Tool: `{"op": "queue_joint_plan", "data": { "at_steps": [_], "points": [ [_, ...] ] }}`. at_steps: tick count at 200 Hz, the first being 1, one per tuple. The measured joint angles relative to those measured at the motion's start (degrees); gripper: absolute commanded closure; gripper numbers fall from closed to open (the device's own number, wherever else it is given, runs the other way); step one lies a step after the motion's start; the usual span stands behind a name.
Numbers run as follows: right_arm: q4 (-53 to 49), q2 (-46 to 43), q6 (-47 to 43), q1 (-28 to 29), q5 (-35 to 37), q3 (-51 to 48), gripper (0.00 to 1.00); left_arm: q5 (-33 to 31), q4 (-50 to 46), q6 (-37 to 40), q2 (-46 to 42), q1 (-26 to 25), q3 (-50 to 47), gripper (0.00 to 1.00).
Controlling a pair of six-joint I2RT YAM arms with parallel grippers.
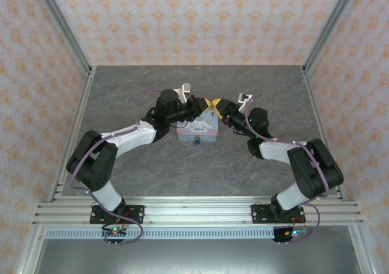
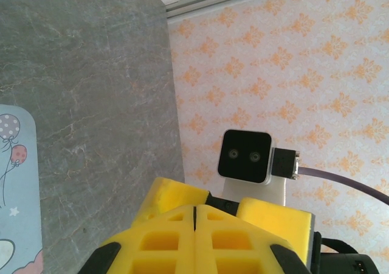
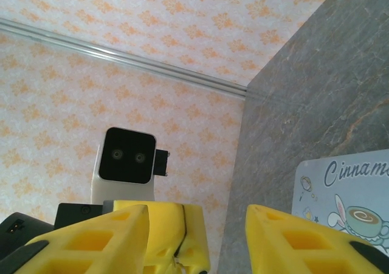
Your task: Unlock a padlock with a key
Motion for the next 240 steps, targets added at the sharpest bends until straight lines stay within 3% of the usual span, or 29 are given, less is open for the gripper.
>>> {"op": "queue_joint_plan", "data": {
  "at_steps": [140, 240],
  "points": [
    [1.64, 0.85, 0.63, 0.50, -3.26, 0.72, 0.67, -0.02, -0.02, 0.00, 0.00, -0.11, 0.00, 1.00],
    [4.22, 0.87, 1.33, 0.66, -2.56, -1.79, 0.68, -0.02, -0.63, 0.00, 0.57, -0.48, 0.00, 1.00]
  ]
}}
